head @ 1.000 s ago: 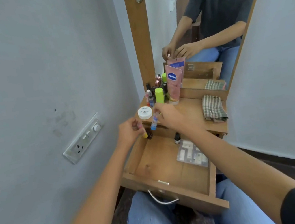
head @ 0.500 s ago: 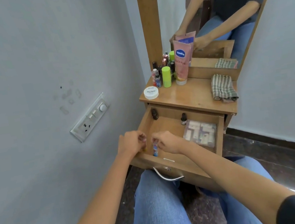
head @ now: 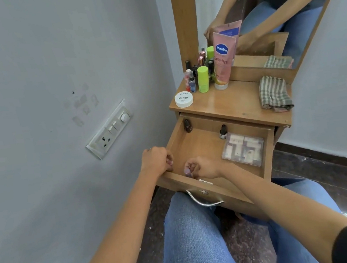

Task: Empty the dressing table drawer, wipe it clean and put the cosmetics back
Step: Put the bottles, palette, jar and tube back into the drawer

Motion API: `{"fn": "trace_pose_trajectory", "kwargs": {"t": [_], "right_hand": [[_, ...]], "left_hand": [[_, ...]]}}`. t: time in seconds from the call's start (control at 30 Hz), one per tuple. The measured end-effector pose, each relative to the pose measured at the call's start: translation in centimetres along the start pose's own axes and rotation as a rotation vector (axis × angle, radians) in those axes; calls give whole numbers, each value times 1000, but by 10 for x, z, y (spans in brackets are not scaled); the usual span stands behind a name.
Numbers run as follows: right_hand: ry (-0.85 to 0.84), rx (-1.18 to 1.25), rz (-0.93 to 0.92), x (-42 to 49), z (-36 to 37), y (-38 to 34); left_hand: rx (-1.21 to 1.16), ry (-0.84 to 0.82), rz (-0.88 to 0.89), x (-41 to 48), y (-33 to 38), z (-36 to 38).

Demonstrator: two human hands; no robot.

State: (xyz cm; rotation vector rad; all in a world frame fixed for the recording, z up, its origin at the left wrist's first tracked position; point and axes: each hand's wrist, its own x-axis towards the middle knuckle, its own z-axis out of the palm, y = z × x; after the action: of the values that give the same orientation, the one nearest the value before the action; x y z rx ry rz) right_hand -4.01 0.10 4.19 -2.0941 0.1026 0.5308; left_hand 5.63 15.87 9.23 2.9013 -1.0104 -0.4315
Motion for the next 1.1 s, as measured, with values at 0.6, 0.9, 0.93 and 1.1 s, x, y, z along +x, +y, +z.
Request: {"fn": "trace_pose_trajectory", "kwargs": {"t": [0.6, 0.9, 0.93, 1.1], "right_hand": [[95, 26, 57, 38, 23, -16], [75, 2, 68, 27, 18, -22], [77, 9, 66, 24, 17, -23], [70, -12, 51, 18, 12, -28]], "left_hand": [[-22, -25, 103, 4, -19, 0], [-95, -61, 112, 7, -22, 2], [-72, -72, 119, 8, -22, 2], [106, -133, 119, 10, -20, 1]]}}
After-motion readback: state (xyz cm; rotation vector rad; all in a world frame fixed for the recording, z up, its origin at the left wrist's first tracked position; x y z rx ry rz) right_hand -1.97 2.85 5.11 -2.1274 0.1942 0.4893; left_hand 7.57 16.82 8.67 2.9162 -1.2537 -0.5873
